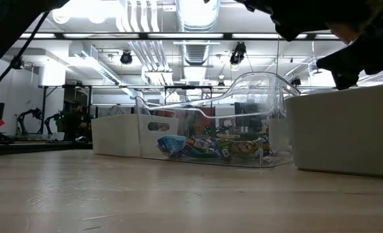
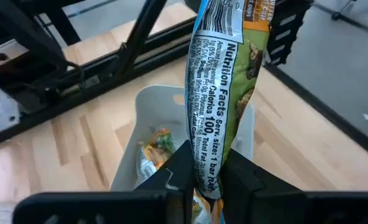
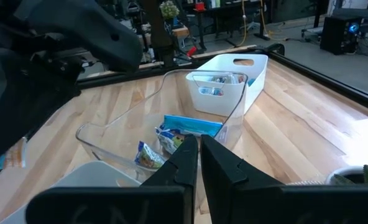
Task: Pick and place Granola Bars by type
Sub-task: Put the orange granola bar into the gray bin
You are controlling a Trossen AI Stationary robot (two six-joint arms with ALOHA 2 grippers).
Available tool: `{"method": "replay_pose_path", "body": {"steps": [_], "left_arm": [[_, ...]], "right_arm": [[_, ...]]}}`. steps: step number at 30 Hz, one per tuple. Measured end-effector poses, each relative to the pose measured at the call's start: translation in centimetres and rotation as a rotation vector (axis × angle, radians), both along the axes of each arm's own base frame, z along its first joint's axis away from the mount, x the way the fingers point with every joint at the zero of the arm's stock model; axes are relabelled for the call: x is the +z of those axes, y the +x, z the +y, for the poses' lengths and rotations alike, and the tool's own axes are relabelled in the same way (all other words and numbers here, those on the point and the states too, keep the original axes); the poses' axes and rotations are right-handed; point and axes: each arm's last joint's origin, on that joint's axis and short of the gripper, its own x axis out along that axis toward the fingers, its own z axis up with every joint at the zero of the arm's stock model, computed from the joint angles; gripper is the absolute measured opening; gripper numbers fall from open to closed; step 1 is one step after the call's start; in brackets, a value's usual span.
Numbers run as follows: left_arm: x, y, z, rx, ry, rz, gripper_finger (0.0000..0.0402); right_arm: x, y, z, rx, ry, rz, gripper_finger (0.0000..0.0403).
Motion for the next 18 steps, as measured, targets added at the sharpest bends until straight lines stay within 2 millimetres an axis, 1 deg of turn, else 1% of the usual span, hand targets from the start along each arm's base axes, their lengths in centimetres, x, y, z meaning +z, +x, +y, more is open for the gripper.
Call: {"method": "replay_pose_path", "body": {"steps": [4,7,10,14,18], "left_arm": [[-0.2,0.1,0.2,0.062,0.067,-0.019,0.0037],[-0.7,0.1,0.5,0.065,0.109,-0.016,0.0037],[-1.1,0.1,0.6,0.065,0.114,-0.008,0.0037],[-1.1,0.1,0.6,0.064,0.116,-0.01,0.0037],[-1.1,0.2,0.7,0.099,0.138,-0.017,0.0037]], "right_arm": [[0.0,0.0,0.0,0.001,0.0,0.0,0.0013],[0.0,0.0,0.0,0.001,0.0,-0.001,0.0013],[0.0,0.0,0.0,0.0,0.0,-0.001,0.0013],[0.0,0.0,0.0,0.0,0.0,-0.001,0.0013],[0.0,0.0,0.0,0.0,0.0,-0.001,0.0013]]}}
